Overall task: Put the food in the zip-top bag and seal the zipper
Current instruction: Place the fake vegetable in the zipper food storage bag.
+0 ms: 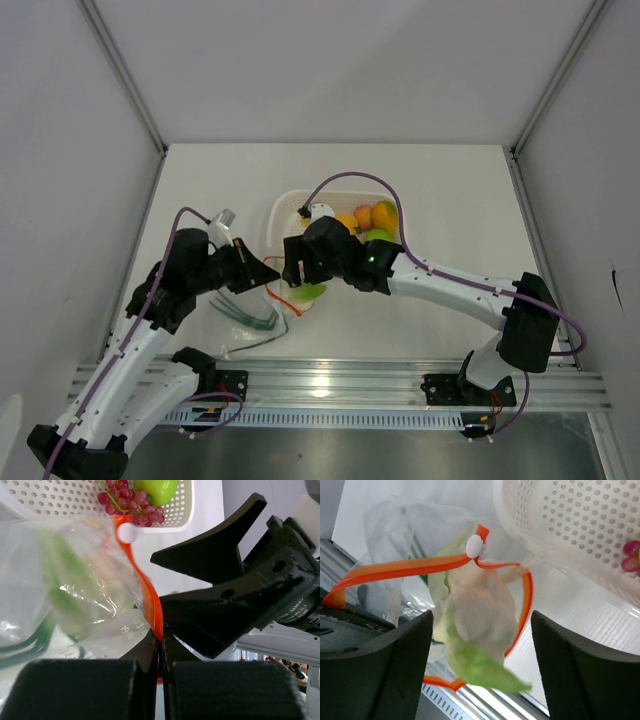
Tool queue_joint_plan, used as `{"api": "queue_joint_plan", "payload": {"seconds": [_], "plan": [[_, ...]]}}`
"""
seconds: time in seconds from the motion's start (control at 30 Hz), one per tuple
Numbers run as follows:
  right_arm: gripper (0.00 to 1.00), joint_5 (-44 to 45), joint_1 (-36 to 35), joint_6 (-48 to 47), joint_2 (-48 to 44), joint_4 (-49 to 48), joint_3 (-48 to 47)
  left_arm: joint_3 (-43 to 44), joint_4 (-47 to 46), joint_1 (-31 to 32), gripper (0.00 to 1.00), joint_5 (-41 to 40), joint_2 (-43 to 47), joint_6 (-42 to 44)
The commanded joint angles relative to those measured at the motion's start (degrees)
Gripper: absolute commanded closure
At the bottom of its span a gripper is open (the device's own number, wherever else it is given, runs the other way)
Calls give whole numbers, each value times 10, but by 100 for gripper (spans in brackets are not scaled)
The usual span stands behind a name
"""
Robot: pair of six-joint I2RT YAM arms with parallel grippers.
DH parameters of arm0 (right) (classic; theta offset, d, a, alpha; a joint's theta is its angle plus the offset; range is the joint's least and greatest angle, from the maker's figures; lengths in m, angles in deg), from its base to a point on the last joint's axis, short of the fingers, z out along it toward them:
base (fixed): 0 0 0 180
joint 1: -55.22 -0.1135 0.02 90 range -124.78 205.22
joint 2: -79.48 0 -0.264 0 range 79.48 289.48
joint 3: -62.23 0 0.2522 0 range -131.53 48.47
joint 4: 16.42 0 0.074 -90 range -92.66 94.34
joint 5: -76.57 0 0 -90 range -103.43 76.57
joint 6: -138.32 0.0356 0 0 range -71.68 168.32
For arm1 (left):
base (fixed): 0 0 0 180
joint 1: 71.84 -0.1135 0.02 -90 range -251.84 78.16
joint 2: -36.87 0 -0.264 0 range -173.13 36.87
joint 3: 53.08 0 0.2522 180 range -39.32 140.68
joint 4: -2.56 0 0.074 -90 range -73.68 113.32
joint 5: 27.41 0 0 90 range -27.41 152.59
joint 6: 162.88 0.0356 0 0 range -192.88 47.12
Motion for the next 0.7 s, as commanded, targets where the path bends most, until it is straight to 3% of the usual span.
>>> {"api": "queue_joint_plan", "payload": {"seconds": [0.0, 0.07, 0.33, 0.6, 0.67], "plan": [[19, -8, -3, -11, -10, -30, -35, 19, -21, 2, 99, 21, 3, -11], [8, -8, -2, -14, -23, -34, -34, 14, -24, 2, 99, 21, 2, -11], [5, 20, 18, -1, -52, 14, -31, 11, -21, 2, 99, 18, 3, -6], [22, 14, 79, 44, -155, 34, 81, 13, -23, 2, 100, 23, 0, -7], [32, 1, 84, 56, -177, 30, 112, 14, -24, 2, 99, 26, -1, -8]]}}
